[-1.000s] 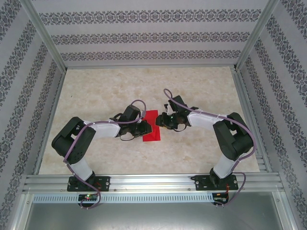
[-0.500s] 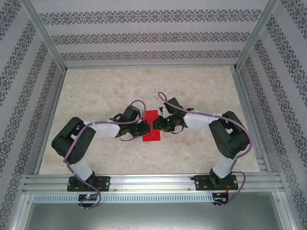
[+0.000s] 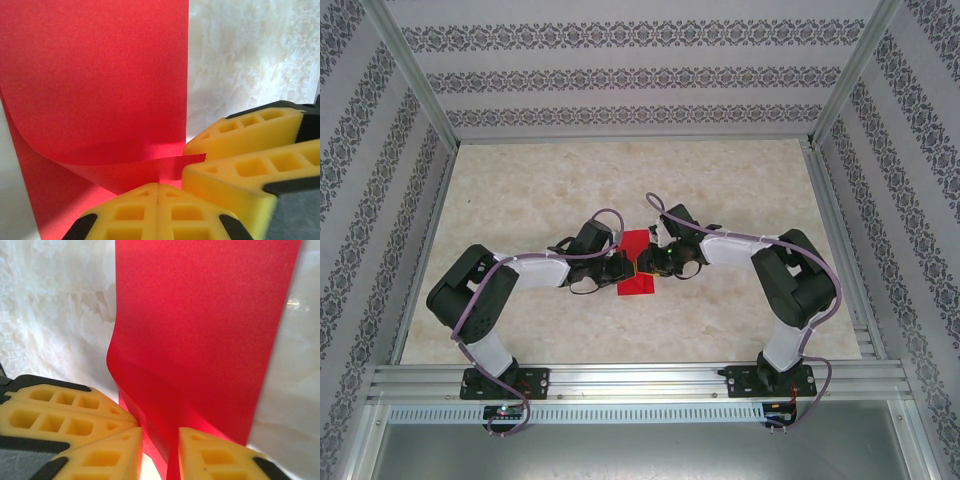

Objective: Fold a paper plane with a square sheet of paper (pick it up from the middle)
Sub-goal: Fold the triangle a second time at the center of the table.

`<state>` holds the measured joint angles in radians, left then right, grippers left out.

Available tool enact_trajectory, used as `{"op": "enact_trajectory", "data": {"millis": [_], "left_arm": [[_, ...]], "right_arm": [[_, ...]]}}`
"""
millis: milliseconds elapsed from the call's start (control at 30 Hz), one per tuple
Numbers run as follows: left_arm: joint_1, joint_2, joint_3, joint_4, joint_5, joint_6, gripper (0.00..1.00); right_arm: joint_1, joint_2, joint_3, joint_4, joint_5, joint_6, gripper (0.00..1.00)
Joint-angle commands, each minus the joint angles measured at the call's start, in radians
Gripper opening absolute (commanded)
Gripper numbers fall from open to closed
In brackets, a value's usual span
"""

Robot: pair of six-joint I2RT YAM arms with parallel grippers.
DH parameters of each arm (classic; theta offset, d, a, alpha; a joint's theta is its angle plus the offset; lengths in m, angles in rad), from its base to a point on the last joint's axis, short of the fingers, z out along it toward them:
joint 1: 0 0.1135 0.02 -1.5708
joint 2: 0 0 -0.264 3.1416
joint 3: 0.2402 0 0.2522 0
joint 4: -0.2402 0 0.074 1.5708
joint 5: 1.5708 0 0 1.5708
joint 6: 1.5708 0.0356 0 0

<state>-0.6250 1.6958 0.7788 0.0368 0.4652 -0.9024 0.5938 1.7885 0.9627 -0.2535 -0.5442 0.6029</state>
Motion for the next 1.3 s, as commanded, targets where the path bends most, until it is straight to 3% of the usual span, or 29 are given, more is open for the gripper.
{"op": "enact_trajectory", "data": {"millis": [0, 167, 267, 833, 1267], "left_arm": [[-0.016, -0.032, -0.006, -0.002, -0.008, 0.018, 0.01], [-0.016, -0.041, 0.004, -0.011, -0.005, 0.026, 0.02], [-0.016, -0.039, 0.013, 0.017, 0.023, 0.029, 0.03], [-0.016, 0.042, 0.073, 0.04, 0.05, 0.031, 0.04], [-0.016, 0.079, 0.1, 0.025, 0.045, 0.042, 0.04]], "right_arm": [[0.011, 0.016, 0.025, 0.013, -0.015, -0.007, 0.18], [0.001, 0.0, 0.034, -0.011, 0.067, -0.011, 0.06], [-0.004, 0.003, 0.046, -0.031, 0.095, -0.027, 0.03], [-0.026, 0.032, 0.078, -0.072, 0.16, -0.08, 0.03], [-0.028, 0.064, 0.104, -0.059, 0.139, -0.11, 0.04]]}}
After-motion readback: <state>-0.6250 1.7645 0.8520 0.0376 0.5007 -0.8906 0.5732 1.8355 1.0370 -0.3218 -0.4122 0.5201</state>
